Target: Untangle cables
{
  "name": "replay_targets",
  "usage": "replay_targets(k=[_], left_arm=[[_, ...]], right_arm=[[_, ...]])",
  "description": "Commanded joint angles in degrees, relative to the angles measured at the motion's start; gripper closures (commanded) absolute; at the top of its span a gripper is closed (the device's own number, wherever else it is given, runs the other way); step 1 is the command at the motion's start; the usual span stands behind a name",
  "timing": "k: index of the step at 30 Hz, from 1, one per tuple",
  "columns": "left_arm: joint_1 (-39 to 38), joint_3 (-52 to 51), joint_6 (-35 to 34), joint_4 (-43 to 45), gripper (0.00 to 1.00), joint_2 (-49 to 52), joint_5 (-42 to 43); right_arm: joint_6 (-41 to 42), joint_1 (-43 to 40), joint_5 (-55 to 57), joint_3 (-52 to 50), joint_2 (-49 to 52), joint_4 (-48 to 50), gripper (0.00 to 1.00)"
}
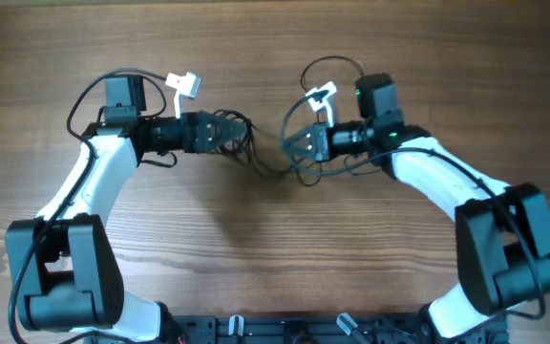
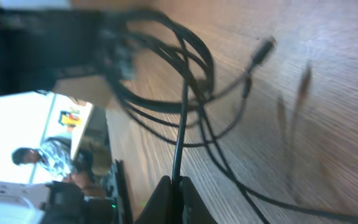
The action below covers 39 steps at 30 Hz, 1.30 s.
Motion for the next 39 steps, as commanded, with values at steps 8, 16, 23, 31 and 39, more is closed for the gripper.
replay_targets(k=[8,16,23,31,39], left_arm=[[0.0,0.6,-12.0,2.4,0.41,-1.1,-9.8],[-1.9,0.6,-11.8,-0.6,0.16,-1.0,-32.4],[-13.1,0.6,-11.8,-3.3,0.26,-0.9,-61.5],[-14.0,0.8,-7.5,-4.6,0.96,-3.4,-57.5],[-14.0,0.8,1.8,-11.9,0.96,-15.8,-46.7]], right_arm=[[-15.0,12.9,40.0,0.9,-3.4,-6.3,0.0],[-9.1,13.4,50.2,0.9,-0.9,-3.3,0.0],[-7.0,13.2,50.1,0.9,-0.9,-5.2,0.0],[-11.7,13.2,41.1,0.6,-0.9,-5.5,0.0],[-20.7,13.2,33.3,0.6,-0.9,-4.5,0.0]])
